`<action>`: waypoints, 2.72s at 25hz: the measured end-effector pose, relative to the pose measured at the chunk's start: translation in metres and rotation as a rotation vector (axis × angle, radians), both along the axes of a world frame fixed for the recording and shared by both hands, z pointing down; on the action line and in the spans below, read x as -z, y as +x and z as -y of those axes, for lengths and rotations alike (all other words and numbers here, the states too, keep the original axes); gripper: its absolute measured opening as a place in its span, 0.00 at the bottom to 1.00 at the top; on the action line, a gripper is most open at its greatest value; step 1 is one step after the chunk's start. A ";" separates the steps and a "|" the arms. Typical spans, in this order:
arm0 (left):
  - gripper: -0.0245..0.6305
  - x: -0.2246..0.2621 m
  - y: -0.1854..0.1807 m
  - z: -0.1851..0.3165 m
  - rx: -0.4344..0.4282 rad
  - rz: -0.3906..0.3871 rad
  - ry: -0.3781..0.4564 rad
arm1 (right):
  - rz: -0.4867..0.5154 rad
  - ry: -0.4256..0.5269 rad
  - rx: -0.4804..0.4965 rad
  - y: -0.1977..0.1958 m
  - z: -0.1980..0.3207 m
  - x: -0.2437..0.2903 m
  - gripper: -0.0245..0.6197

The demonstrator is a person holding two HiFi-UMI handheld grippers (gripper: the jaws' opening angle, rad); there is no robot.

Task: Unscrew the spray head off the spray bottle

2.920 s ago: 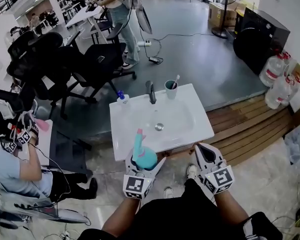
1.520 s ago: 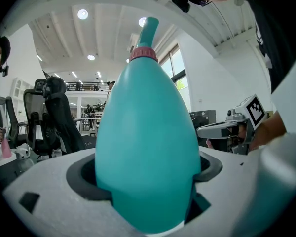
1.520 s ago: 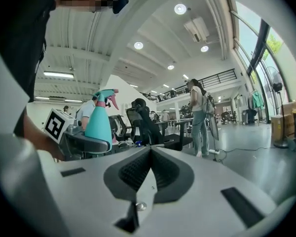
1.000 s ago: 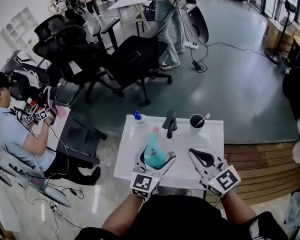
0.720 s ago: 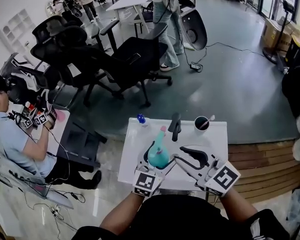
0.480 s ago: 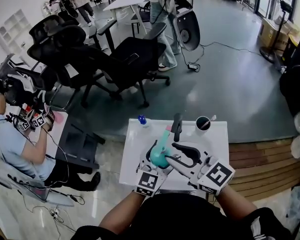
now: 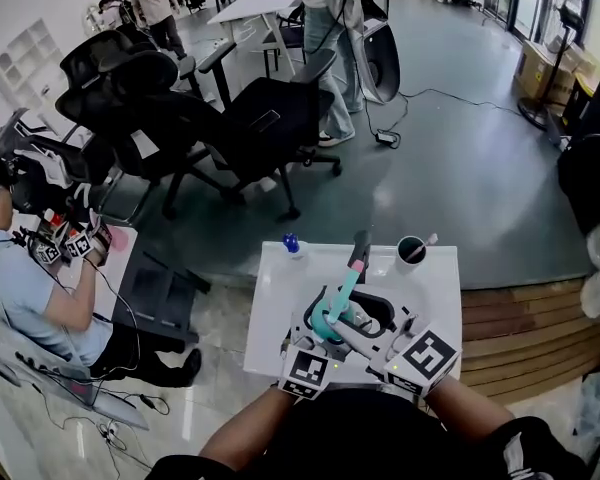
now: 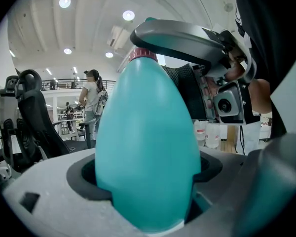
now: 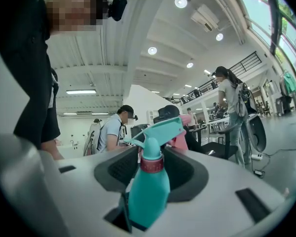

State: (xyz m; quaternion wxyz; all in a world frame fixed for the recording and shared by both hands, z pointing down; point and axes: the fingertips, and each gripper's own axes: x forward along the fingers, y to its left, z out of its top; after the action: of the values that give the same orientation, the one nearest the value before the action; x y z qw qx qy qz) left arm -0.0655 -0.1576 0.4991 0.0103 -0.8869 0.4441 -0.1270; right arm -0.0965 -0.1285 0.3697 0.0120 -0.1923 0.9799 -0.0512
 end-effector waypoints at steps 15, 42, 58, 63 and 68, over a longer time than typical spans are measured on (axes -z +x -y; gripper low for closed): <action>0.76 0.000 0.023 -0.033 -0.199 -0.009 -0.002 | 0.056 0.029 0.139 0.010 -0.032 0.006 0.26; 0.76 -0.017 0.006 0.019 0.134 0.045 -0.009 | 0.052 -0.063 -0.106 0.033 0.011 -0.014 0.37; 0.76 0.013 0.032 -0.014 -0.141 0.008 0.069 | 0.055 0.062 0.123 0.042 -0.012 0.000 0.25; 0.76 0.037 0.053 -0.047 -0.371 -0.071 0.099 | 0.121 0.048 0.385 0.056 -0.042 0.018 0.25; 0.76 0.053 0.066 -0.072 -0.506 -0.213 0.018 | 0.153 0.020 0.592 0.069 -0.056 0.024 0.25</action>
State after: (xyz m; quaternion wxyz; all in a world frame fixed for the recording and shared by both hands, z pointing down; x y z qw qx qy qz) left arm 0.0008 -0.0854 0.4464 0.0025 -0.9778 0.2081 -0.0225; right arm -0.0273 -0.0725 0.3456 0.0722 0.1060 0.9901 -0.0573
